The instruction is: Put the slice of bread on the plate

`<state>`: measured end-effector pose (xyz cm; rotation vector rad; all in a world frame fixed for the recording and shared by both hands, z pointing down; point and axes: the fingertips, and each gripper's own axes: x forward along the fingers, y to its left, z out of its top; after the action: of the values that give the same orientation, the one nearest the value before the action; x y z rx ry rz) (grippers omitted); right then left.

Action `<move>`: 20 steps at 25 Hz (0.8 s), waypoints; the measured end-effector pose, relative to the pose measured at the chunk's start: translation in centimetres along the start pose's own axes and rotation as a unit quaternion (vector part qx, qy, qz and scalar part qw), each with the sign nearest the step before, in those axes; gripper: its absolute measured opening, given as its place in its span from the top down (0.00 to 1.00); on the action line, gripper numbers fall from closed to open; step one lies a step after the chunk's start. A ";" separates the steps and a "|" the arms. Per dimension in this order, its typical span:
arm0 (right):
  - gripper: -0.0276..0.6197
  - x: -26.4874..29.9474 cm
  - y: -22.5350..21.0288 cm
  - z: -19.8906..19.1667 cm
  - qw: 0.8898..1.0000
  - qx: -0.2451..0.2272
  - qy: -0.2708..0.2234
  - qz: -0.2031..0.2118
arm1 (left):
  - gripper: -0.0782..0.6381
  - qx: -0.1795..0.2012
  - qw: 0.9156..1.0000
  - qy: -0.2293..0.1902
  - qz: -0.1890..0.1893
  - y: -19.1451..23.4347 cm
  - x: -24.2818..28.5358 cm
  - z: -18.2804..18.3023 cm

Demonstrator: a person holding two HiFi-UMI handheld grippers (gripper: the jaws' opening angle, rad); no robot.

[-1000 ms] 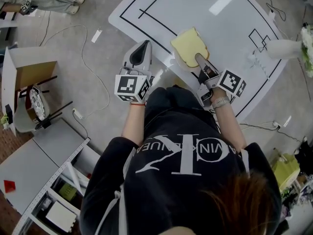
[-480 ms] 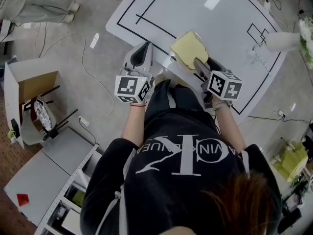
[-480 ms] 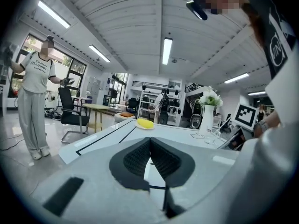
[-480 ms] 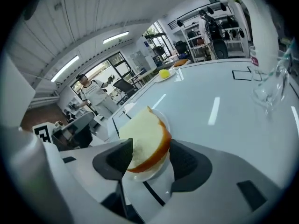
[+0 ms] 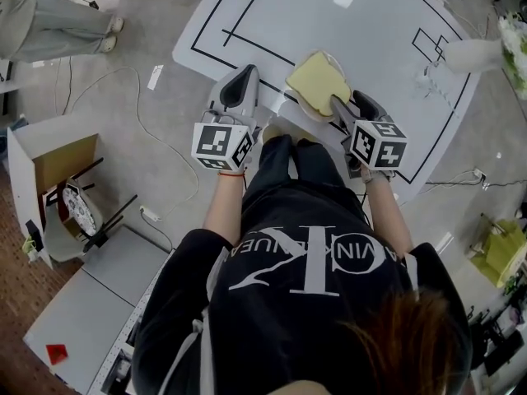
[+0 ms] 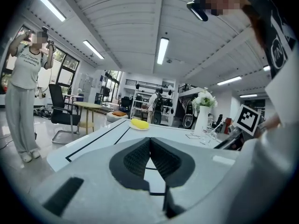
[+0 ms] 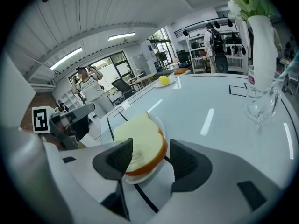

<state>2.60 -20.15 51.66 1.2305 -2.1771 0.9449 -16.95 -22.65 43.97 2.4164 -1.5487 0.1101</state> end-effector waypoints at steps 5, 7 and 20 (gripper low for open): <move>0.71 -1.5 -0.3 1.8 0.998 -0.020 -0.054 -0.006 | 0.88 0.004 1.000 -0.003 -0.012 -0.2 0.2 0.5; 0.81 -2.3 -0.3 2.8 0.996 -0.025 -0.082 -0.009 | 0.88 0.005 1.000 -0.005 -0.016 -0.3 0.3 0.6; 0.96 -6.3 0.1 7.8 0.976 -0.060 -0.212 -0.002 | 0.88 0.017 0.999 -0.019 -0.037 -0.7 1.1 2.7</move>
<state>5.13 -22.51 42.29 1.4822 -2.5077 0.5753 -16.09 -24.00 41.50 2.5132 -1.4824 0.0779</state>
